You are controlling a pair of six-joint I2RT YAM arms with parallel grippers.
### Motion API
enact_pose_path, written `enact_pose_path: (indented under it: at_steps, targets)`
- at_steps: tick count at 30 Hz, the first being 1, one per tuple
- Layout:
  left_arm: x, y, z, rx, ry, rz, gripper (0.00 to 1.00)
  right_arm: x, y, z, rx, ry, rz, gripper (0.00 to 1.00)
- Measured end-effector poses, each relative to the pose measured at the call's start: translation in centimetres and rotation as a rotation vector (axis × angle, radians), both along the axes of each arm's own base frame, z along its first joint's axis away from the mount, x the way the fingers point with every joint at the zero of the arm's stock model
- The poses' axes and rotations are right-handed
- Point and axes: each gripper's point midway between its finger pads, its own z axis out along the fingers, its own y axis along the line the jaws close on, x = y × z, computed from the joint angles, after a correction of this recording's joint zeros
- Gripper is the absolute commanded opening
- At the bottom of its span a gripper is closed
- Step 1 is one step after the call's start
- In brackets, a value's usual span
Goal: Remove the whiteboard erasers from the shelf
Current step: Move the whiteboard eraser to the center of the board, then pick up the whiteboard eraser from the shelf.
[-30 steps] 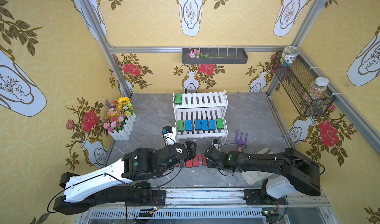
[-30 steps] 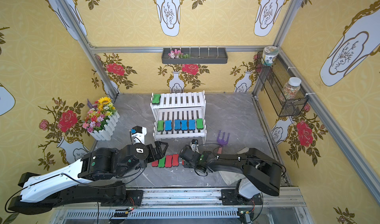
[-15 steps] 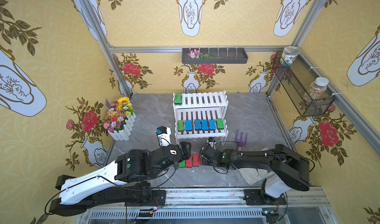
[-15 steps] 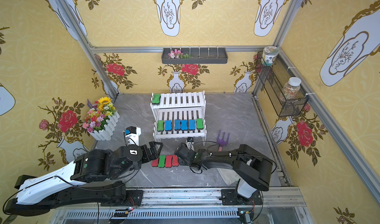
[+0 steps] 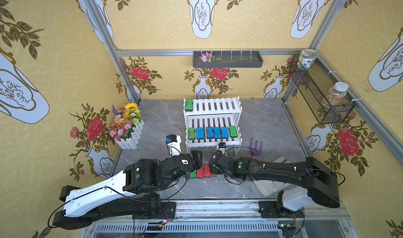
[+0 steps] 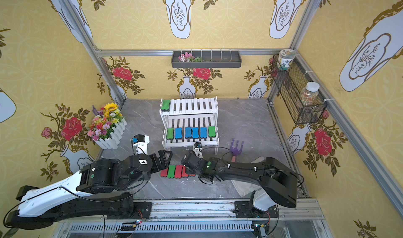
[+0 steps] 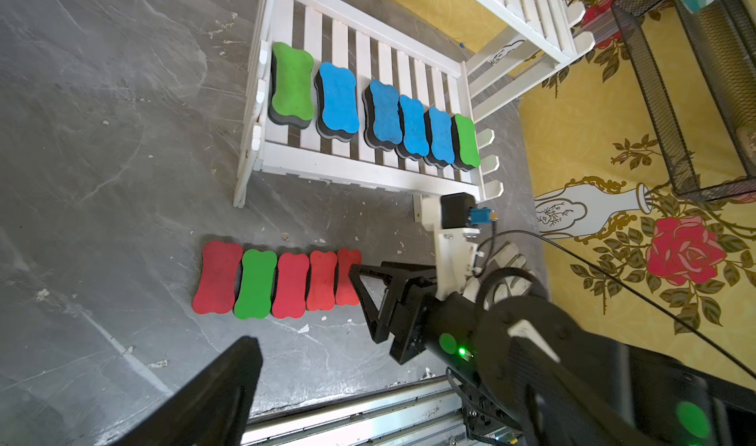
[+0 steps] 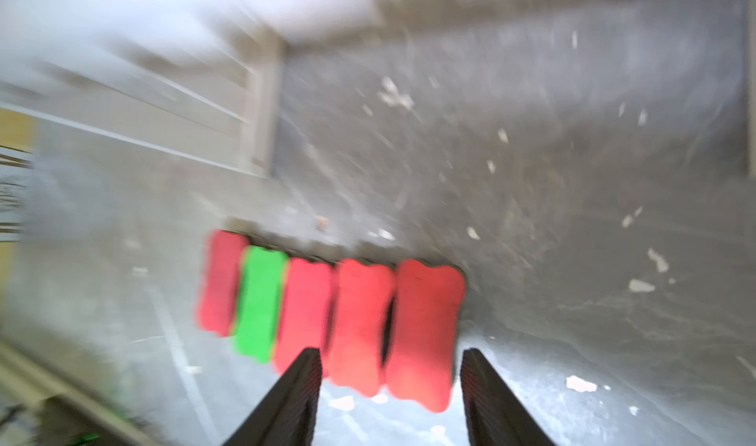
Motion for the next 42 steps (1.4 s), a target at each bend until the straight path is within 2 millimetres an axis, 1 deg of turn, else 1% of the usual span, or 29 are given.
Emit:
enact_pose_path:
  at_steps: [1, 2, 3, 5, 7, 9, 10, 11, 12, 13, 15, 17, 21, 22, 24, 31, 35, 42]
  targets:
    - [0.5, 0.3, 0.4, -0.001, -0.006, 0.011, 1.0, 0.2, -0.2, 1.6, 0.022, -0.028, -0.009, 0.63]
    - [1.1, 0.6, 0.8, -0.004, -0.012, 0.027, 1.0, 0.3, -0.4, 2.7, 0.036, -0.048, -0.014, 0.63]
    - [2.1, 1.1, 1.4, -0.014, -0.018, 0.053, 1.0, 0.4, -0.8, 4.1, 0.053, -0.072, -0.025, 0.63]
    - [4.2, 1.9, 2.9, -0.044, -0.032, 0.095, 0.92, 0.5, -1.7, 6.0, 0.068, -0.106, -0.037, 0.62]
    - [6.7, 2.7, 4.7, -0.057, -0.045, 0.13, 0.9, 0.4, -2.6, 7.3, 0.068, -0.133, -0.046, 0.62]
    - [9.3, 2.6, 7.1, -0.051, -0.084, 0.134, 0.89, 0.3, -3.5, 8.0, 0.066, -0.148, -0.058, 0.62]
    - [10.4, 2.2, 8.4, -0.039, -0.105, 0.123, 0.87, 0.2, -3.9, 8.1, 0.065, -0.15, -0.06, 0.62]
    - [11.4, 1.7, 9.2, -0.024, -0.119, 0.11, 0.86, 0.0, -4.2, 8.0, 0.06, -0.149, -0.061, 0.62]
    - [12.9, 1.3, 10.1, 0.007, -0.138, 0.105, 0.83, -0.1, -4.7, 7.8, 0.05, -0.146, -0.062, 0.62]
    - [14.5, 0.9, 10.7, 0.048, -0.156, 0.109, 0.79, -0.2, -4.9, 7.6, 0.045, -0.143, -0.065, 0.62]
    - [17.1, 0.7, 11.1, 0.126, -0.17, 0.124, 0.72, -0.4, -5.4, 7.4, 0.036, -0.133, -0.074, 0.62]
    - [19.1, 1.0, 11.0, 0.191, -0.171, 0.134, 0.69, -0.4, -5.8, 7.4, 0.026, -0.132, -0.078, 0.62]
    - [22.7, 2.5, 11.1, 0.265, -0.164, 0.171, 0.68, -0.3, -6.6, 7.4, 0.026, -0.135, -0.093, 0.62]
    - [23.4, 2.7, 11.0, 0.287, -0.162, 0.181, 0.67, -0.2, -6.9, 7.4, 0.027, -0.136, -0.098, 0.62]
    - [24.2, 2.2, 10.4, 0.314, -0.149, 0.16, 0.66, -0.3, -7.5, 7.2, 0.022, -0.134, -0.105, 0.62]
    - [26.4, 1.5, 8.4, 0.389, -0.113, 0.137, 0.65, -0.4, -9.3, 7.0, 0.023, -0.135, -0.132, 0.62]
    - [26.9, 1.5, 7.0, 0.419, -0.079, 0.129, 0.63, -0.3, -9.9, 6.8, 0.022, -0.132, -0.142, 0.62]
    - [27.1, 1.6, 4.5, 0.454, -0.027, 0.119, 0.61, -0.4, -10.3, 6.4, 0.012, -0.12, -0.145, 0.62]
